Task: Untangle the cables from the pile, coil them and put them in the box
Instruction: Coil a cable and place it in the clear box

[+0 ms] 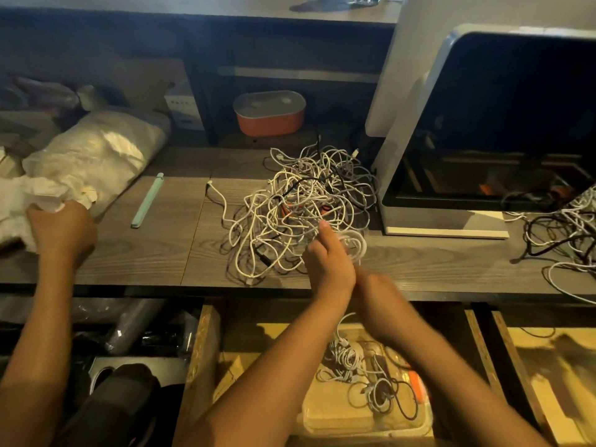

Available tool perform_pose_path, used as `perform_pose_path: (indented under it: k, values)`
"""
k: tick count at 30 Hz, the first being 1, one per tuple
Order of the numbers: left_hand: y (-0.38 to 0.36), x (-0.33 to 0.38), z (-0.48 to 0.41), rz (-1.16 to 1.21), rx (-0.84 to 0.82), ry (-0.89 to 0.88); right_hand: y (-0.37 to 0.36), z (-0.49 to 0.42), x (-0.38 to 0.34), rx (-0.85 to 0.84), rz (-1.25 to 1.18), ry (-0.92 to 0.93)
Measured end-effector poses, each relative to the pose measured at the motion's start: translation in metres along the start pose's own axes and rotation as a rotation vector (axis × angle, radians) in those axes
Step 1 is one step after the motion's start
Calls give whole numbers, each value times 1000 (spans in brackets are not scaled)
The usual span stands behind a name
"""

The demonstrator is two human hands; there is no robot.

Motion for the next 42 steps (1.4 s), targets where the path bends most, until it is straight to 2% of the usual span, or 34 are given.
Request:
perform_pose_path:
  k: [2, 6, 8, 10, 12, 16, 19, 22, 25, 28, 31, 33, 34, 38, 40, 42]
  values:
    - [1, -5, -14, -69, 67, -100, -12, 2, -9, 21, 40, 79]
    - [10, -21, -36, -277, 37, -227, -15, -1, -12, -55, 138, 189]
    - [9, -23, -38, -278, -45, -200, -15, -4, -10, -101, 197, 272]
    - [8, -25, -37, -202, -117, -74, -15, -6, -5, -118, 192, 313]
    - [8, -27, -36, -155, -157, -17, -16, -8, 2, -136, 181, 316]
    - [5, -26, -34, -422, -194, -254, -9, -10, 0, -164, 234, 326]
    - [-4, -29, -28, -588, -351, -312, 14, -19, -3, -204, 313, 279]
    - [-6, -29, -16, -617, -510, -342, 40, -28, 1, -172, 367, 236]
    - [-6, -29, 2, -540, -641, -364, 60, -32, 9, -171, 279, 211]
    - [-5, -32, 11, -379, -745, -214, 69, -34, 22, -242, 3, 123]
    - [1, -27, 17, -142, -653, -87, 68, -27, 29, -138, -477, -20]
    - [4, -19, 15, -15, -483, -74, 49, -18, 29, -57, -736, -152]
    - [5, -17, 14, 30, -391, -74, 35, -13, 26, -9, -787, -192]
    - [11, -20, 1, -18, -58, -113, -21, 7, 10, 140, -714, -189]
    - [17, -23, -8, -86, 39, -183, -30, 13, -1, 150, -532, -59]
    - [20, -23, -14, -113, 62, -202, -29, 14, -8, 149, -393, 30]
Point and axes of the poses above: each hand's wrist, its own z-axis away from the middle knuckle, its own y-axis out of the back of the hand, x = y × z, the point moved 3 cm from there along -z, towards the middle knuckle, and after that the axes turned 10 degrees about x, right-handed, at the moved point
